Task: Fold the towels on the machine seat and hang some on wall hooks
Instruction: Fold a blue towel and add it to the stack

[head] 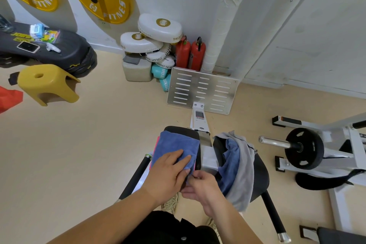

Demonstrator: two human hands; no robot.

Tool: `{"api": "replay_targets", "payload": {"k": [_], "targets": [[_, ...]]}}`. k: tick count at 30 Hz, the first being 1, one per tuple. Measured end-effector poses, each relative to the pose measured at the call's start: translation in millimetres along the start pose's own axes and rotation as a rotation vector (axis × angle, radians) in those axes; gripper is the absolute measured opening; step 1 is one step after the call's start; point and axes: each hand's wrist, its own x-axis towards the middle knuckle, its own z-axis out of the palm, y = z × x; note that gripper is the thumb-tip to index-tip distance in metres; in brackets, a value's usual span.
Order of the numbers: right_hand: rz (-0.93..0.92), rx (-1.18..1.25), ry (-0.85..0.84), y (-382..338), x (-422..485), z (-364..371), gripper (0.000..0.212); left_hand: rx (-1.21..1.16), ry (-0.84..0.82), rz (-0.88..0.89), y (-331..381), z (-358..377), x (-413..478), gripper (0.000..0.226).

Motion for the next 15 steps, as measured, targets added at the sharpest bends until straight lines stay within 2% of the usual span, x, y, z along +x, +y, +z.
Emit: {"api": "replay_targets", "payload": {"k": [2,4,7,11,15], "targets": [[-0.013,-0.123,0.011,2,0,-6,0.008,0.118,-0.146,0.030,0,3,-1,0.056],[-0.008,-0.256,0.017,0,0,-15,0.005,0.175,-0.282,0.013,3,5,-2,0.064],[-0.019,-0.290,0.044,-7,-1,-23,0.014,0.119,-0.245,0.002,7,-5,2,0.055],[-0.209,-0.269,0.194,-15,4,-20,0.011,0.193,-0.084,0.037,-10,-10,14,0.034],[-0.208,-0.305,0.118,-11,16,-8,0.007,0.236,-0.154,-0.056,-18,-2,15,0.055]]}}
